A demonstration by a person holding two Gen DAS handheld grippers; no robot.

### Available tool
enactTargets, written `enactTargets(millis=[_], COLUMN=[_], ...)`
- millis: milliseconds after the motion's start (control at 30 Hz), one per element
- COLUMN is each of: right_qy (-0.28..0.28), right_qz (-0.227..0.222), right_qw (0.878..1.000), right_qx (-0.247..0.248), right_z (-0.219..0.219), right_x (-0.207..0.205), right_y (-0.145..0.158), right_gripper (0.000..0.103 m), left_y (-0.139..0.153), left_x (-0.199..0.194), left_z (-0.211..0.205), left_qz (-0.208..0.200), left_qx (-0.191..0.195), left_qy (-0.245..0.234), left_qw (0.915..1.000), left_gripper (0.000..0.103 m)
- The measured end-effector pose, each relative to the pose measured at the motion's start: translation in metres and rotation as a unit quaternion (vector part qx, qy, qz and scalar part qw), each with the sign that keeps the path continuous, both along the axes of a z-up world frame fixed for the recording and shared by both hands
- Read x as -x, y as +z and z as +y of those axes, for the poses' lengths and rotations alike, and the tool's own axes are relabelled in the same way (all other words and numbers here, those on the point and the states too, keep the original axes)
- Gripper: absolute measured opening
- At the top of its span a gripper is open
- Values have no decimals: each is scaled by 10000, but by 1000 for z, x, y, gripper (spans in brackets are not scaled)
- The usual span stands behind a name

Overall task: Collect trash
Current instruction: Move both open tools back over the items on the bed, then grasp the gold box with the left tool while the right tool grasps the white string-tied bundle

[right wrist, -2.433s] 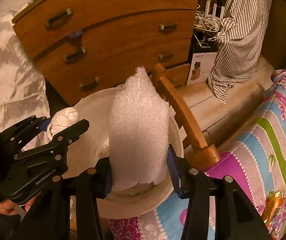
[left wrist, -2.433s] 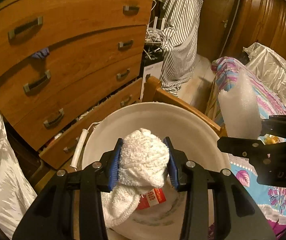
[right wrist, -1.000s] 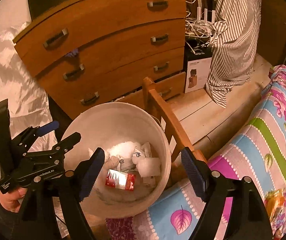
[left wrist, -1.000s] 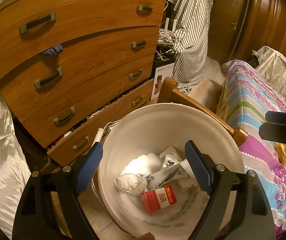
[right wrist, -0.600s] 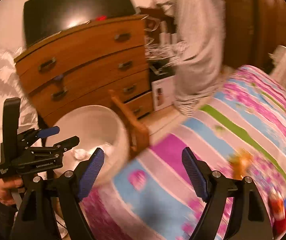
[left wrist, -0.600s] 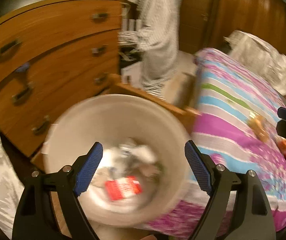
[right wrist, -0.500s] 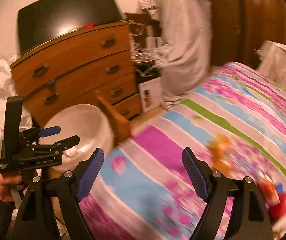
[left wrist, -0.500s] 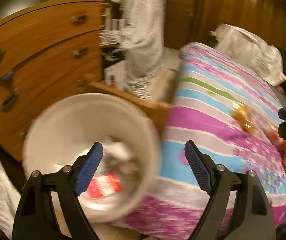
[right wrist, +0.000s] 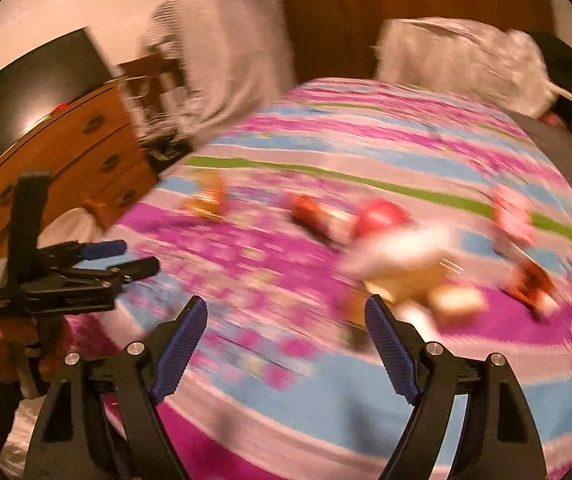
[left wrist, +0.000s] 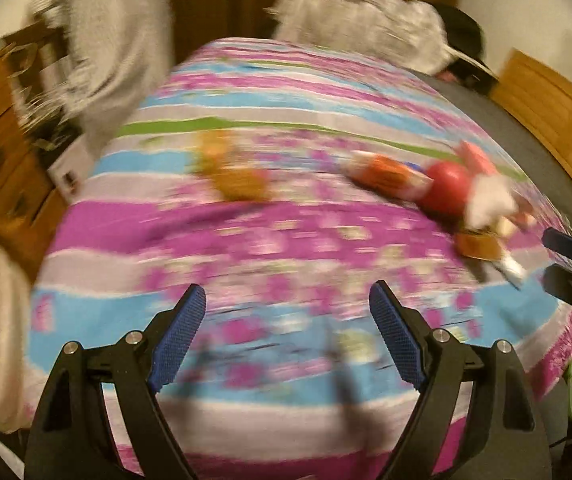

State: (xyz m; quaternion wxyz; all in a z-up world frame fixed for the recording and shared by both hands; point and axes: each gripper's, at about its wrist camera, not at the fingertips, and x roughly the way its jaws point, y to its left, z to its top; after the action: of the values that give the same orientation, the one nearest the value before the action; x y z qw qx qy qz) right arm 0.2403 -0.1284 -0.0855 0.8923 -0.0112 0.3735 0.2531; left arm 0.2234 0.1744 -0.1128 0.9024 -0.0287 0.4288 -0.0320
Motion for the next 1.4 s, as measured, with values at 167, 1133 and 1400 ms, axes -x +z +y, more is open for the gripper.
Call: enactTargets(millis=[167, 1133, 1400], right_qy=[-668, -61, 32], right_qz=[224, 349, 426], right_qw=[9974, 9993, 9960], right_qx=[-112, 99, 786], right_z=[-93, -78, -42], right_x=[0, -24, -72], right_y=[-29, -60, -88], right_gripper=[81, 81, 43], left_y=[-9, -50, -43], left_x=[-22, -29, -17], left_z=[-90, -78, -76], left_qz=[6, 701, 576], left_qx=[117, 10, 164], left_qy=[-900, -1312, -1364], left_qw=[9959, 9889, 9888], left_gripper=[80, 10, 12])
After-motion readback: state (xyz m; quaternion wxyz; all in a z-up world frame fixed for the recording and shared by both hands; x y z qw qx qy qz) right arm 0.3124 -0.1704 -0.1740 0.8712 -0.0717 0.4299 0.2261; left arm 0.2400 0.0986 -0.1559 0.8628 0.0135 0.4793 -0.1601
